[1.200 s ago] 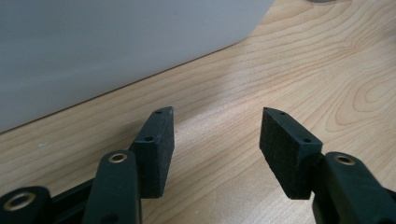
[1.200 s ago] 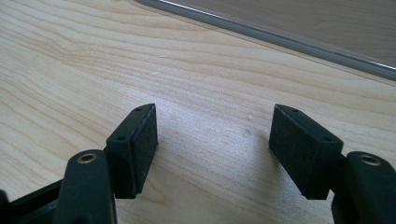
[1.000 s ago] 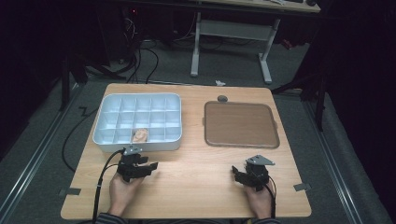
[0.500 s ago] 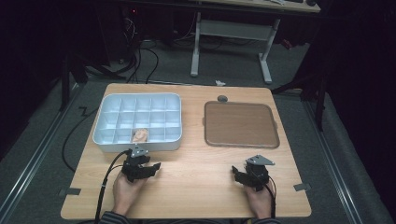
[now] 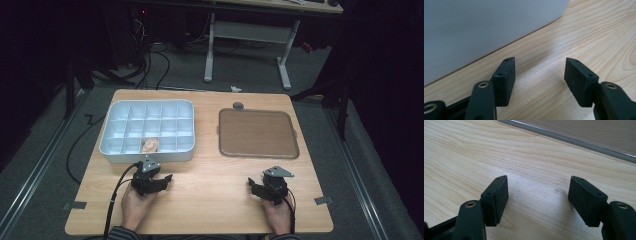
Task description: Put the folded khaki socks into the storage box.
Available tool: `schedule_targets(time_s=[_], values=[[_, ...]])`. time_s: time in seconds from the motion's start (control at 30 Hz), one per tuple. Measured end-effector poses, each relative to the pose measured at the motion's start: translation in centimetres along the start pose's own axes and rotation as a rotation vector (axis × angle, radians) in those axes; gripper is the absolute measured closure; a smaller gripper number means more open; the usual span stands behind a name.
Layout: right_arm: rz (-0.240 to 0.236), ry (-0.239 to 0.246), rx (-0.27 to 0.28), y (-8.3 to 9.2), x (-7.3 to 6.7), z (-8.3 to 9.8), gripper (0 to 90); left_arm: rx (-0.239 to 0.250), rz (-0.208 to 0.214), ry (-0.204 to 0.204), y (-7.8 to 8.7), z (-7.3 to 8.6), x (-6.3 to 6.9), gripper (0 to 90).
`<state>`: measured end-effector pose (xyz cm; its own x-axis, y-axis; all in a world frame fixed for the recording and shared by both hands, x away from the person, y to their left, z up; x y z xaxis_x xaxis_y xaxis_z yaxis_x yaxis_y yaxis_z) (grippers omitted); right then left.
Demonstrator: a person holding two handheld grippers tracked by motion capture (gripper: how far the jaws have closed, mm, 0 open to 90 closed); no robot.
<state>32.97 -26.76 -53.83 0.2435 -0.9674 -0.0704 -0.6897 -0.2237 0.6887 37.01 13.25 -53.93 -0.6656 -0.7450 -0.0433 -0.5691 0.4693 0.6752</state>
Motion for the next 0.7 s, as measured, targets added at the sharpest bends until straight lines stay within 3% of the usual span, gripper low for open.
schedule_targets(time_s=[0.13,0.7], values=[[0.000,0.000,0.001,0.00,0.00,0.00,32.4,0.020,-0.021,-0.024,-0.09,0.30,0.33,40.6],[0.003,-0.004,0.000,-0.01,-0.02,-0.01,32.6,0.020,-0.028,-0.019,-0.18,0.26,0.46,38.3]])
Point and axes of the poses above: each handheld gripper's, and its own axes: y roughly backward along the jaws, z roughly out of its underside, x roughly to its right, the point moved 1 cm from there along -y, roughly forward along the jaws, and after that the axes turned 7 degrees about -y, right-handed, at the moved point
